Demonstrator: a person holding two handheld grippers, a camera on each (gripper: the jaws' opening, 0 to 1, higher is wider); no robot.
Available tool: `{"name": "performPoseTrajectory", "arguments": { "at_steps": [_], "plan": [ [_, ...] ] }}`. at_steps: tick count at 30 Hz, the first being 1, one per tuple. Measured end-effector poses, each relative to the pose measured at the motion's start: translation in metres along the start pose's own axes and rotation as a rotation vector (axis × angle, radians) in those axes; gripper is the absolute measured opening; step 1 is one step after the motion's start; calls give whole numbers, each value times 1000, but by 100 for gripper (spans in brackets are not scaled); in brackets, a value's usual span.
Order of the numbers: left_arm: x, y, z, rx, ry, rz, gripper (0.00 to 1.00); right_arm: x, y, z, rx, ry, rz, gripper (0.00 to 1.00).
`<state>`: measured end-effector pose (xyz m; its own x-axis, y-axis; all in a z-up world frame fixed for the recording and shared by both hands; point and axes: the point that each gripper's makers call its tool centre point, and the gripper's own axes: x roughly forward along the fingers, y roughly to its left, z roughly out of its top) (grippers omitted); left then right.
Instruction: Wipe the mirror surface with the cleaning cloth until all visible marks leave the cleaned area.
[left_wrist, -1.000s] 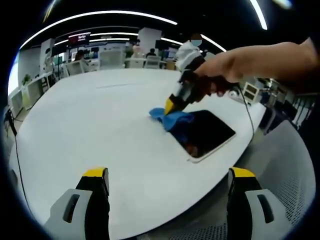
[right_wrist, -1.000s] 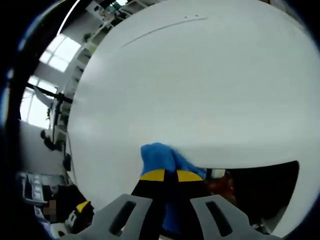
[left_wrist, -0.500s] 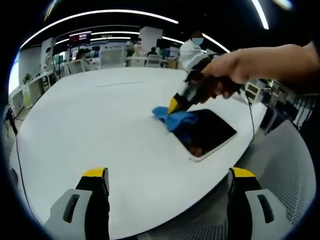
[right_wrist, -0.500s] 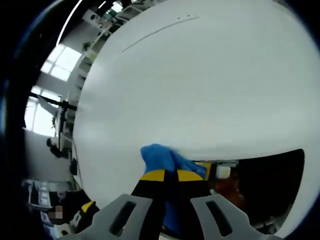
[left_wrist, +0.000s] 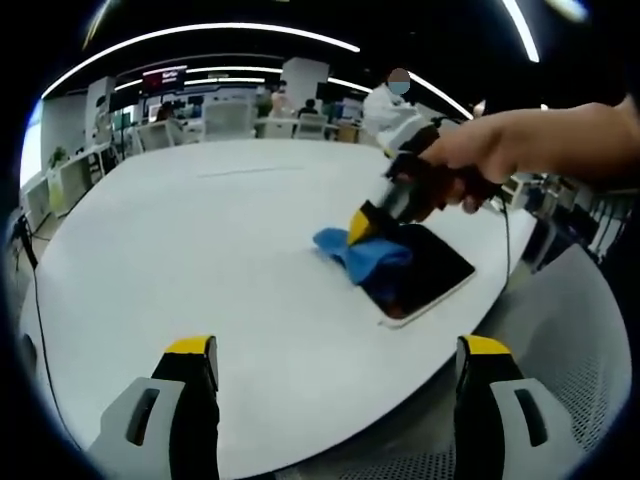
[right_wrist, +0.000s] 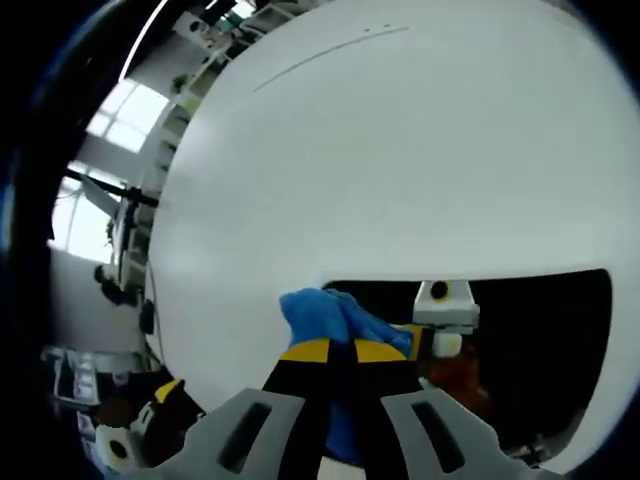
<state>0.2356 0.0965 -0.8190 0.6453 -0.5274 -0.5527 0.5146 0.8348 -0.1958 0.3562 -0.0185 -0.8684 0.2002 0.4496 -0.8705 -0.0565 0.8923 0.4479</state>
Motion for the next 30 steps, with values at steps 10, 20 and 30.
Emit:
{"name": "performPoseTrajectory", "arguments": {
  "at_steps": [10,20,30],
  "plan": [
    [-1,0,1,3,0,1,99,-2,3,-13,-12,-2,10,2],
    [-2,0,3,4,-6,8,99,-3,6,-18,-26,-6,14,1],
    [-3,1,3,-1,-6,11,99,-5,7,-19,-41,-8,23,1]
  ]
}}
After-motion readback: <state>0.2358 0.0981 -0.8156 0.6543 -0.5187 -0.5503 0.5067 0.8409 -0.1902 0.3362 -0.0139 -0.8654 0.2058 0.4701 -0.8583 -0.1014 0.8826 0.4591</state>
